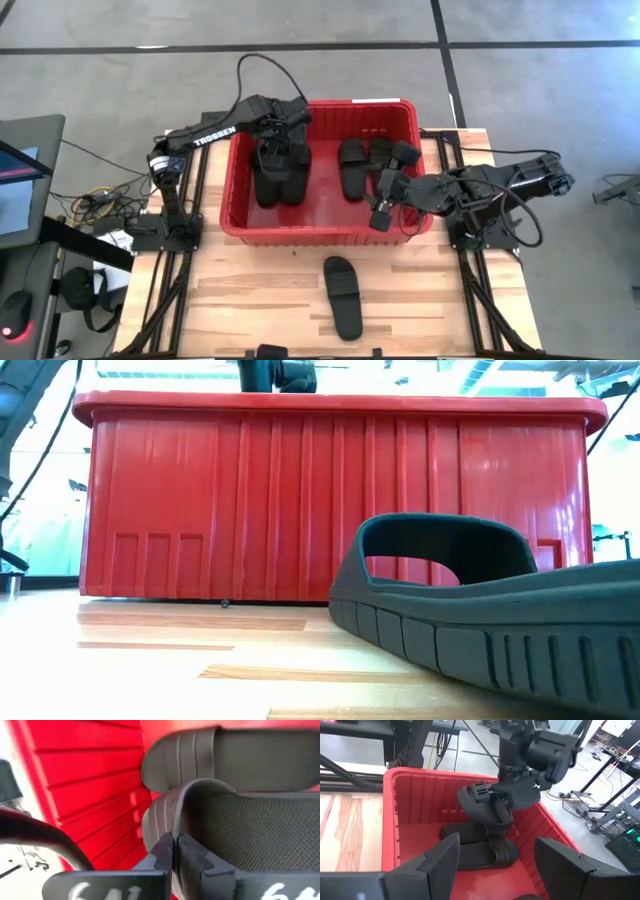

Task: Pick and place slides into bin
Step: Put the black slides into the red bin

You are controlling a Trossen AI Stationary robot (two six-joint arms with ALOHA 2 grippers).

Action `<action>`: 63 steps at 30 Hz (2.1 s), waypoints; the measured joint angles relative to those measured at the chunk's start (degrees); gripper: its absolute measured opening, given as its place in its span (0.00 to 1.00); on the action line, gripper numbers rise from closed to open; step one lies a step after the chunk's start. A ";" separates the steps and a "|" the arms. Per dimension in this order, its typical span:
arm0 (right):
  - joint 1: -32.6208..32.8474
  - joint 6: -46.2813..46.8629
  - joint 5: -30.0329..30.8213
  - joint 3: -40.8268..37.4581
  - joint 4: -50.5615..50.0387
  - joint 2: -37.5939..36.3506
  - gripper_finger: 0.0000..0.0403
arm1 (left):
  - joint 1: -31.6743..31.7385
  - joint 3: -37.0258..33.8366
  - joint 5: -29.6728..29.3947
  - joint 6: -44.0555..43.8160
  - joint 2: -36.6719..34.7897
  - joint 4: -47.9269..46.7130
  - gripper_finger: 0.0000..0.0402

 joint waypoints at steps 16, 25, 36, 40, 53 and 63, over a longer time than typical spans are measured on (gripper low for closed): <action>0.00 1.04 0.00 0.00 -1.33 0.00 0.60 | 2.49 -10.44 3.42 4.71 -1.42 5.80 0.00; -0.09 1.41 0.00 0.00 -1.31 0.01 0.60 | 2.55 -12.38 2.12 8.27 -1.42 10.78 0.00; -0.96 4.15 0.00 0.00 -2.45 0.02 0.60 | 5.94 -12.38 1.92 10.72 -1.42 12.85 0.00; -0.96 4.59 0.00 0.00 -2.42 0.02 0.60 | 7.34 -12.38 3.49 10.91 -1.42 12.83 0.00; -1.14 6.17 0.00 0.00 -2.34 0.02 0.60 | 11.46 -12.92 10.51 11.35 -1.40 13.24 0.00; -1.14 7.06 0.00 0.00 -1.33 0.04 0.60 | 11.89 -17.92 12.54 10.94 -1.62 13.28 0.00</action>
